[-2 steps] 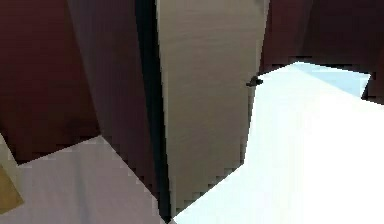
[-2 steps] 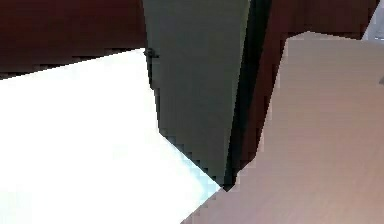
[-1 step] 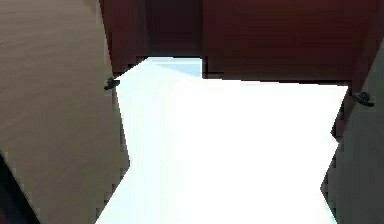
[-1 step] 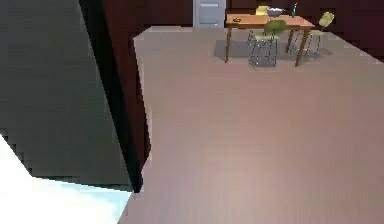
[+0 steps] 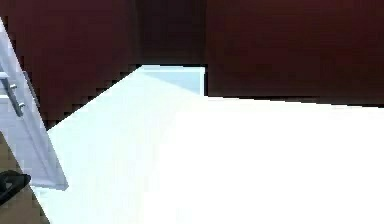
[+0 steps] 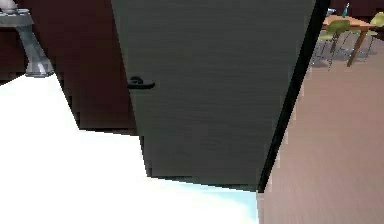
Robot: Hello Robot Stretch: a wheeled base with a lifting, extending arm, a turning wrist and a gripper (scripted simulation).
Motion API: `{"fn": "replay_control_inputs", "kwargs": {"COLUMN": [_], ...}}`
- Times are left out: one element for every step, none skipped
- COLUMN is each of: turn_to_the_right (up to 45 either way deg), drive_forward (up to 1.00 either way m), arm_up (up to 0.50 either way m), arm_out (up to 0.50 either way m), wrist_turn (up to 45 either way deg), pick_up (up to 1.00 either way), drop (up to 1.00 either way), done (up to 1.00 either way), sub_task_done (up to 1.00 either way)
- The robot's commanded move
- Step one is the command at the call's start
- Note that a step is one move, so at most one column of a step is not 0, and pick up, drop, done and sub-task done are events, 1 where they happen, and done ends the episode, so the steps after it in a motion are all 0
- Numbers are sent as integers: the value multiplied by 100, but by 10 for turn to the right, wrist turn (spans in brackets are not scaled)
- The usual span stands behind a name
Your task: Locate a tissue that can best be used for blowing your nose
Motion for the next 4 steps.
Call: {"fn": "replay_control_inputs", "kwargs": {"turn_to_the_right": [0, -450, -390, 0], "drive_forward": [80, 0, 0, 75], "arm_up": [0, 0, 0, 0], "arm_out": [0, 0, 0, 0], "wrist_turn": [0, 0, 0, 0], "pick_up": [0, 0, 0, 0], "drop": [0, 0, 0, 0], "done": [0, 0, 0, 0], "sub_task_done": [0, 0, 0, 0]}}
